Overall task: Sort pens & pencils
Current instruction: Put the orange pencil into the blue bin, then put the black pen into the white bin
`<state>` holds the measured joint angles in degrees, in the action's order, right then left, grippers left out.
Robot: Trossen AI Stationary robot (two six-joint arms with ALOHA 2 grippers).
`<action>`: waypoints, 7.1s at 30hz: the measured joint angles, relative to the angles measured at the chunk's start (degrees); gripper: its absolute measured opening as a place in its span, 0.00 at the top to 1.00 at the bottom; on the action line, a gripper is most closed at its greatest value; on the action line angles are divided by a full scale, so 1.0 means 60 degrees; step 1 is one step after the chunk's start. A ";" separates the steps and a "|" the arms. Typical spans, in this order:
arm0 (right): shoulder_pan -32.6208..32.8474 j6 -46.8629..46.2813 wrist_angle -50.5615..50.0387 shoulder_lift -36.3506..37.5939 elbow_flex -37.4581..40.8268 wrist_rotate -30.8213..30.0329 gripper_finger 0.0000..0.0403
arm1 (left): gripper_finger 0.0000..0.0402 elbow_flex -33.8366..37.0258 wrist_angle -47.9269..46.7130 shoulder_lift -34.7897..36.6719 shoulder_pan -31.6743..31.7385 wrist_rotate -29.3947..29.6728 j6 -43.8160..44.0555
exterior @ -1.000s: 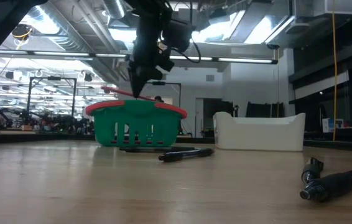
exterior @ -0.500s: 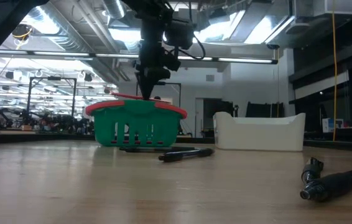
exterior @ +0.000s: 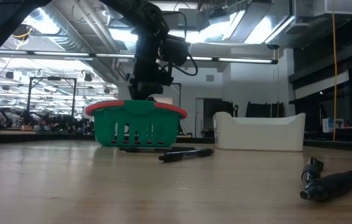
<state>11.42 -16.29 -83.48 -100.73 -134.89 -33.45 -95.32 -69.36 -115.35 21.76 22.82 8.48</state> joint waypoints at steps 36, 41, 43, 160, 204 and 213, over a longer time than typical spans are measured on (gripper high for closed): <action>0.0000 -0.0523 0.0069 0.0000 0.0092 0.0004 0.98 | 0.81 0.0279 -0.0447 0.2364 -0.0907 -0.0572 0.0629; 0.0004 -0.1866 -0.0758 -0.0015 0.0651 0.0291 0.98 | 0.82 0.0276 -0.0998 0.3825 -0.2813 -0.0716 0.2151; 0.0000 -0.2266 -0.0743 -0.0038 0.1166 0.1028 0.98 | 0.83 0.0272 -0.1119 0.4213 -0.3907 -0.0571 0.2893; -0.0397 0.7544 0.5325 -0.4565 0.5842 0.6528 0.68 | 0.88 0.3871 -0.3444 0.4681 -0.8576 0.1549 0.8280; 0.0022 0.5879 0.3726 -0.4885 0.4961 0.5144 0.98 | 0.88 0.3871 -0.3444 0.4677 -0.8845 0.1546 0.8559; 0.0300 0.5249 0.2651 -0.4845 0.3465 0.4779 1.00 | 0.88 0.3871 -0.3393 0.4677 -0.9008 0.1546 0.8575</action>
<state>13.22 15.20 -67.57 -129.80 -114.10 -4.78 -72.10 -89.71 -87.29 -32.29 32.10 59.93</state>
